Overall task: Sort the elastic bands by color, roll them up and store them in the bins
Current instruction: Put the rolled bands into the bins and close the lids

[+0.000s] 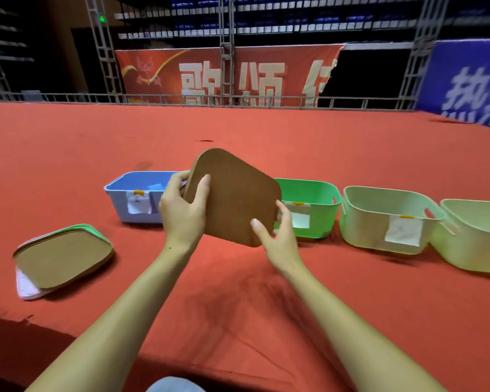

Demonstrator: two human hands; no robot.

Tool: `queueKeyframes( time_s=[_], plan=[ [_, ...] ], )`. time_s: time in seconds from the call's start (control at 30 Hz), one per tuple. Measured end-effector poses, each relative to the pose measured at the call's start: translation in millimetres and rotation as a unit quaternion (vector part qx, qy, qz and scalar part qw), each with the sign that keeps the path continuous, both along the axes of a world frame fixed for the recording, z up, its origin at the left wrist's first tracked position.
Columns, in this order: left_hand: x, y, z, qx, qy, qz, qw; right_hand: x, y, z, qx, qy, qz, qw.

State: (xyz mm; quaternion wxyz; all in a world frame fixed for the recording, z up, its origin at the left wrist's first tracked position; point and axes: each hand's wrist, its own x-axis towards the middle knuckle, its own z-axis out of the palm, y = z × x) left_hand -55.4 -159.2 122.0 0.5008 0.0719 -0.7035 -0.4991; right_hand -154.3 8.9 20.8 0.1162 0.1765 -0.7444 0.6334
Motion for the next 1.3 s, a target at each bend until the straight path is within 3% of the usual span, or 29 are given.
queueKeyframes(
  time_s=[0.2,0.33,0.53,0.7,0.87,1.3],
  plan=[
    [-57.7,97.8,-3.5,0.031,0.012,-0.069,0.997,-11.2,130.4,33.4,-0.002,0.031,-0.133,0.991],
    [-98.5,167.0,-12.3,0.035,-0.05,-0.116,0.991,-25.4,214.2,46.7,0.049,0.036,-0.206,0.977],
    [-169.7,273.3,-24.2,-0.06,-0.169,-0.198,0.964,-60.5,337.8,61.1,0.149,0.033,-0.311,0.938],
    [-205.2,363.9,-23.5,-0.097,-0.252,-0.257,0.928,-87.3,420.0,69.9,0.201,0.006,-0.342,0.918],
    [-231.7,428.0,-23.3,-0.114,-0.269,-0.273,0.916,-112.3,479.3,71.0,0.224,-0.024,-0.37,0.901],
    [-266.1,508.7,-26.6,-0.151,-0.33,-0.312,0.878,-158.5,563.1,60.2,0.247,-0.087,-0.389,0.883]
  ],
)
